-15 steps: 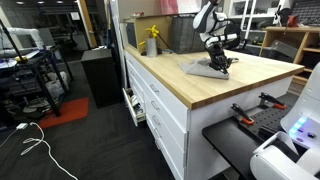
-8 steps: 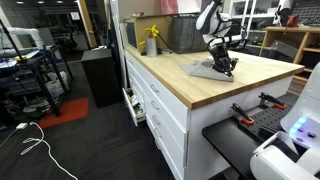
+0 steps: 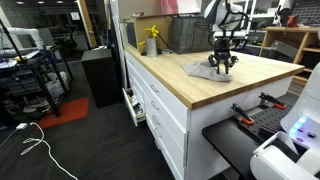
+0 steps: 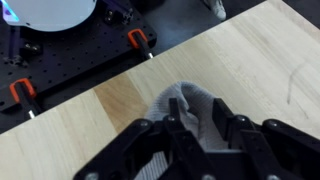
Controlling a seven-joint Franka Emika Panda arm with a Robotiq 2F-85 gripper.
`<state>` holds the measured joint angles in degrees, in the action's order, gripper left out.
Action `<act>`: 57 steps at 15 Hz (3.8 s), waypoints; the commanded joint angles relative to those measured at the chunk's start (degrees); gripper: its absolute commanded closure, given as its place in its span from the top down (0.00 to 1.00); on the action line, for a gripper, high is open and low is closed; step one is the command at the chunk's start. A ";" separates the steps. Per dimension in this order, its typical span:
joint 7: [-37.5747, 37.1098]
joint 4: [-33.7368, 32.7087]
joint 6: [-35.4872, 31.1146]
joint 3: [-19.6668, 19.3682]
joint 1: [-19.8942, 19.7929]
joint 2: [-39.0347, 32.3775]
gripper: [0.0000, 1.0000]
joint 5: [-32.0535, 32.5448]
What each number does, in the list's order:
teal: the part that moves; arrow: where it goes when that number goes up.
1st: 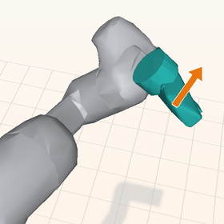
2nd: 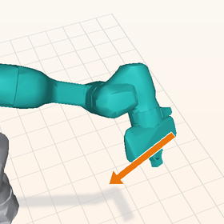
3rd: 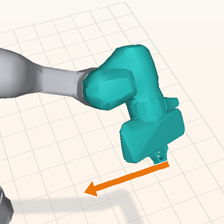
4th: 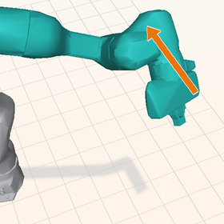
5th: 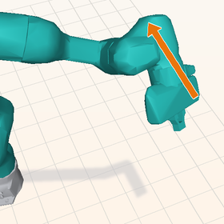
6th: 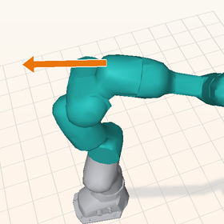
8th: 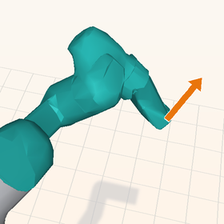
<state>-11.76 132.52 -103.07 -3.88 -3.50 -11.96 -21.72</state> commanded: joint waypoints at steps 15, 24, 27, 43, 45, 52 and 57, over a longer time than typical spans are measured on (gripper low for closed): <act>-20.48 -20.11 -12.32 2.19 3.46 1.32 1.00 13.34; -17.18 -37.19 -8.90 2.07 7.18 -13.40 1.00 20.75; -15.82 -41.76 -7.28 2.54 8.01 -17.67 1.00 19.92; -20.27 -57.57 -2.26 1.56 8.44 -35.23 0.66 12.54; -21.63 -57.41 -1.99 1.00 8.27 -34.94 0.50 12.14; -25.85 -54.62 -2.69 0.87 8.75 -31.07 0.00 11.70; -26.98 -59.20 -1.49 0.53 9.89 -30.88 0.01 13.37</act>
<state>-36.38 75.87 -106.46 -2.83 5.58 -43.91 -9.15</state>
